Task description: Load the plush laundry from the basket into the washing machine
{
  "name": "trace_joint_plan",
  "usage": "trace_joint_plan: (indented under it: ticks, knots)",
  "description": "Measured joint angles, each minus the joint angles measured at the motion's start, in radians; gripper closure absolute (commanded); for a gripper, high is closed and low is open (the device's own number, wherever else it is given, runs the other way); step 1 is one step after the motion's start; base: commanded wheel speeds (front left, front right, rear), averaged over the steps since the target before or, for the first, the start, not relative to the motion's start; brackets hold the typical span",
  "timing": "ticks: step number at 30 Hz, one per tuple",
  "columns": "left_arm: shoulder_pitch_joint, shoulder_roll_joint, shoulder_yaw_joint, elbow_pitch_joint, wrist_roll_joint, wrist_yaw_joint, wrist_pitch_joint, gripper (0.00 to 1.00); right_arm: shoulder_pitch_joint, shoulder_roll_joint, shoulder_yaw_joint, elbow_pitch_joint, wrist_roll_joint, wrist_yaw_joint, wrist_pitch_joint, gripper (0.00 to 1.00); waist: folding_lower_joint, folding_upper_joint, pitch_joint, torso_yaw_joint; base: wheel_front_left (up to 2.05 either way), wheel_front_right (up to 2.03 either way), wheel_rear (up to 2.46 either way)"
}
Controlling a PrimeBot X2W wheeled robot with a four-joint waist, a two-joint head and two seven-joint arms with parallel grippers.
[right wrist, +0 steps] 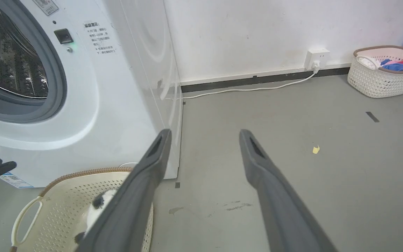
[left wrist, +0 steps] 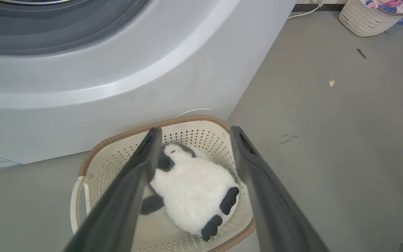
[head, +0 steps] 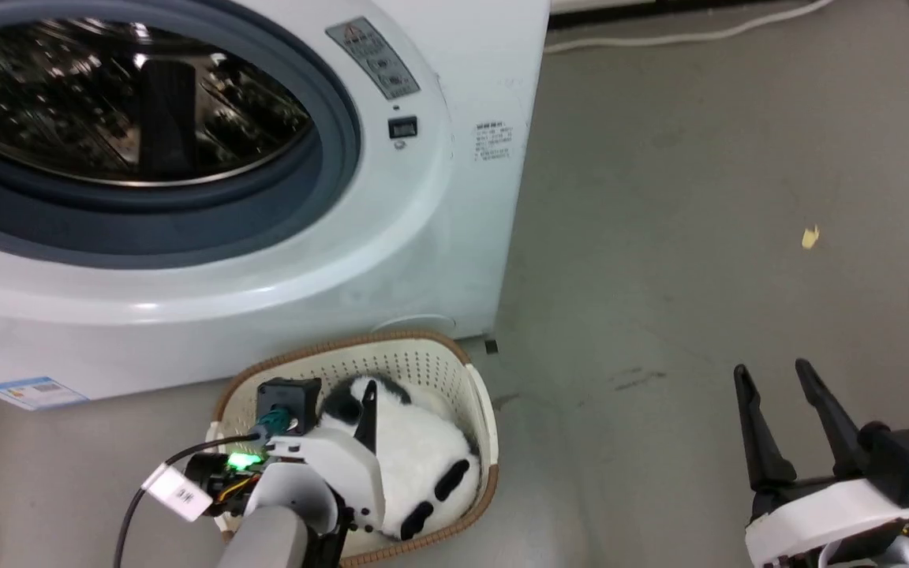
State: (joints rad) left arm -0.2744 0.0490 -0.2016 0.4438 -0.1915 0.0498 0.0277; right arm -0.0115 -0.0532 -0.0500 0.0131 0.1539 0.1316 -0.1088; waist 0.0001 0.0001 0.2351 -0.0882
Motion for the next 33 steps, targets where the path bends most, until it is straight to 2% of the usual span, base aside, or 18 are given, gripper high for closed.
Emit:
trace_joint_plan:
  ticks: [11, 28, 33]
  knots:
    - [-0.111, 0.0, -0.069, 0.131, -0.064, 0.053, 0.043, 0.0, -0.015, 0.0, -0.012, -0.018, 0.031, 0.0, -0.023, 0.0, 0.0, 0.0, 0.116, -0.013, 0.0, 0.0, 0.0]
    - [-0.266, -0.001, -0.188, 0.317, -0.157, 0.077, 0.041, 0.0, -0.029, 0.0, -0.043, -0.092, 0.072, 0.0, -0.058, 0.0, 0.0, 0.0, 0.314, -0.017, 0.0, 0.0, 0.0]
    - [-0.306, -0.001, -0.224, 0.366, -0.19, 0.101, 0.032, 0.0, -0.034, 0.0, -0.049, -0.128, 0.089, 0.0, -0.061, 0.0, 0.0, 0.0, 0.373, -0.013, 0.0, 0.0, 0.0]
